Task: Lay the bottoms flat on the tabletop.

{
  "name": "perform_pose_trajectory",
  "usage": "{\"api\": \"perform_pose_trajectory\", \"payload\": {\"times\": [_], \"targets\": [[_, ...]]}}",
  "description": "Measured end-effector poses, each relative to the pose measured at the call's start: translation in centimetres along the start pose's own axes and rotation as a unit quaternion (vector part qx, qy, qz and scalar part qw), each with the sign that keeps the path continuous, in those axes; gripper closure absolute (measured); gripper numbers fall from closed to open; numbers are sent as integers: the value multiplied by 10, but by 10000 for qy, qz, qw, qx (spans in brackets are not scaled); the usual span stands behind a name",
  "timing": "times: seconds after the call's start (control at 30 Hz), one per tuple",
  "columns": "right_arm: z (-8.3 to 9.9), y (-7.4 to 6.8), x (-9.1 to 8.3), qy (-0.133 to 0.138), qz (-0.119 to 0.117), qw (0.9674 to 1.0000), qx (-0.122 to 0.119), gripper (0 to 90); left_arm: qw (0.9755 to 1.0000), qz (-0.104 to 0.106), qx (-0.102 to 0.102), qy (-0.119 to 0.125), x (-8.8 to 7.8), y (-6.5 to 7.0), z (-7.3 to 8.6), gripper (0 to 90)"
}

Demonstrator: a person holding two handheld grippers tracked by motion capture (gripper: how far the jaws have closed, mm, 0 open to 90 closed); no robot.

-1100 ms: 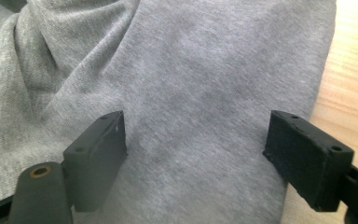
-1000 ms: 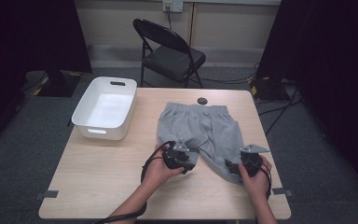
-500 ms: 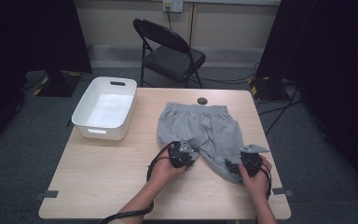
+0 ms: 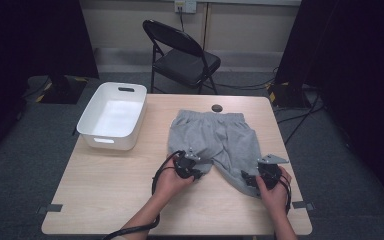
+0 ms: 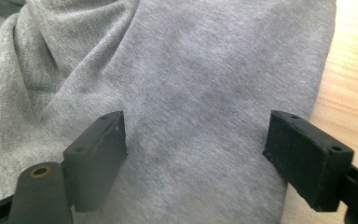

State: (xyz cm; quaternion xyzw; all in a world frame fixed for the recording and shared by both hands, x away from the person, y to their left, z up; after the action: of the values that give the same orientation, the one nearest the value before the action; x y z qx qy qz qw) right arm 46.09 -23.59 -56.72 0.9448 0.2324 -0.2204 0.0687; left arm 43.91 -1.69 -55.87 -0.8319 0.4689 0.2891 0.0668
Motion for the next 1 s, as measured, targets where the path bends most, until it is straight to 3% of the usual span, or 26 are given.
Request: {"api": "perform_pose_trajectory", "payload": {"times": [0.27, 0.4, 0.43, 0.47, 0.6, 0.73, 0.9, 1.0], "targets": [[0, 0, 0, 1, 21, 10000, -11, 198, 9999, 50, -149, -54, -31, -7, 18, 851], [0, 0, 0, -1, 24, 10000, -7, 198, 9999, 73, -107, -54, -35, -7, 20, 838], [0, 0, 0, -1, 24, 10000, -7, 198, 9999, 77, -95, -17, -33, -6, 18, 838], [0, 0, 0, -1, 24, 10000, -7, 198, 10000, 45, -67, 57, -32, -6, 15, 751], [0, 0, 0, 2, 18, 10000, -3, 197, 9994, 57, 39, 335, -24, 1, -2, 615], [0, 0, 0, 0, 17, 10000, -1, 197, 9977, -49, 436, 515, -9, 3, -16, 483], [0, 0, 0, 0, 14, 10000, -1, 197, 9964, -265, 669, 449, 18, -2, -16, 420], [0, 0, 0, 0, 11, 10000, 2, 198, 9961, -339, 704, 412, 22, -5, -14, 407]]}}
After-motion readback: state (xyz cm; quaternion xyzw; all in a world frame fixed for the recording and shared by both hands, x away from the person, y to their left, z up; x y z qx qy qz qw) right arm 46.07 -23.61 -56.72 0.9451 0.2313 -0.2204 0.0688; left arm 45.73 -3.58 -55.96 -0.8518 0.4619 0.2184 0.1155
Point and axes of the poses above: each handheld gripper's, and its own axes: x roughly forward along the jaws, z roughly out of its underside, y roughly to its right, the point moved 10 cm from there along x, roughly forward along the jaws, and after that the axes turned 15 degrees about y, right-handed, at the moved point
